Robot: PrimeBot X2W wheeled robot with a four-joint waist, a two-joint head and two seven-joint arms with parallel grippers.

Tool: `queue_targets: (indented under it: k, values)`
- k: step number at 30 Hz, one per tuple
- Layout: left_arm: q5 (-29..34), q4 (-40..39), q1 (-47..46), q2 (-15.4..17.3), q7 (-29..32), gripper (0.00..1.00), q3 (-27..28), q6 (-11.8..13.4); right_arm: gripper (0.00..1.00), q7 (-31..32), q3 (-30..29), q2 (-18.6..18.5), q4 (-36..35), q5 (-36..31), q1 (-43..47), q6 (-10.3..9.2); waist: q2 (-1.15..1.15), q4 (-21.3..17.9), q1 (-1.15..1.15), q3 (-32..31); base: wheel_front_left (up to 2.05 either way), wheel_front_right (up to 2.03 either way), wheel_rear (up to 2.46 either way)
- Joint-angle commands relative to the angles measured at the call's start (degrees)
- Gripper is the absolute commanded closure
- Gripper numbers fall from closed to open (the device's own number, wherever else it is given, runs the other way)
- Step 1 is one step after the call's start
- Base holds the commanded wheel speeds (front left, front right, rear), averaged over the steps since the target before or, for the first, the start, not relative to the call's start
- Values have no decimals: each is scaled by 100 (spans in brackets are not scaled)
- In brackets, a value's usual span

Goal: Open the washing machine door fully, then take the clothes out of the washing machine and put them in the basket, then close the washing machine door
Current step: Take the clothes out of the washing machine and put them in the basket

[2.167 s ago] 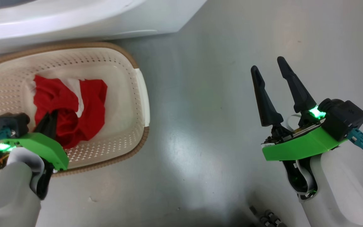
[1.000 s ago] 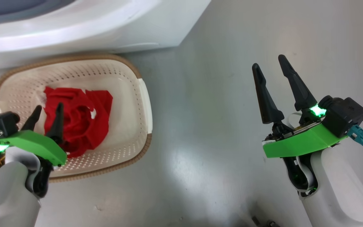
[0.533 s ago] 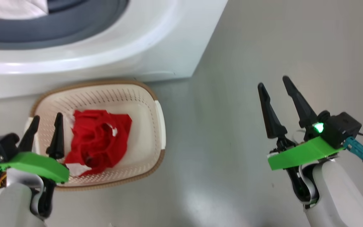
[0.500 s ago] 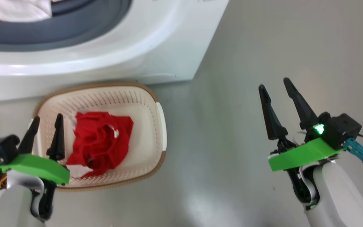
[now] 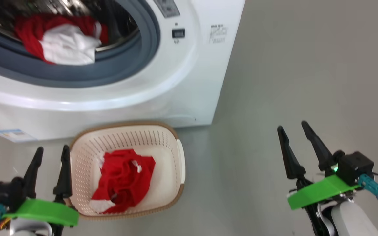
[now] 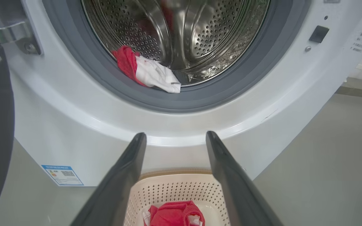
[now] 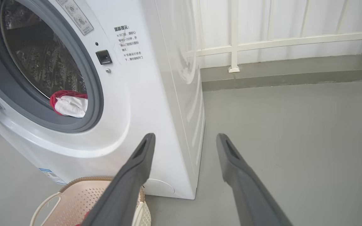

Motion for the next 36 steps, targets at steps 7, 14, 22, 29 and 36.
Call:
queue_targets:
  k: [7, 14, 22, 29, 36]
  values:
    - [266, -851, 729, -90, -29, 0, 478, 9, 0, -37, 94, -184, -149, 100, 379, 35, 0, 105, 0, -767, 0, 0, 0]
    - [407, -1376, 1313, -247, -29, 0, 653, 9, 0, -37, 109, -269, -206, 163, 661, 35, 0, 86, 0, -1028, 0, 0, 0]
    - [491, -1952, 2050, -443, -29, 0, 914, 9, 0, -37, 80, -293, -276, 231, 963, 35, 0, 36, 0, -1240, 0, 0, 0]
    - [504, -2184, 2445, -556, -29, 0, 974, 9, 0, -37, 13, -338, -335, 264, 1210, 35, 0, 41, 0, -1403, 0, 0, 0]
    - [500, -2289, 2547, -612, -29, 0, 1036, 9, 0, -37, -32, -344, -381, 269, 1320, 35, 0, 41, 0, -1423, 0, 0, 0]
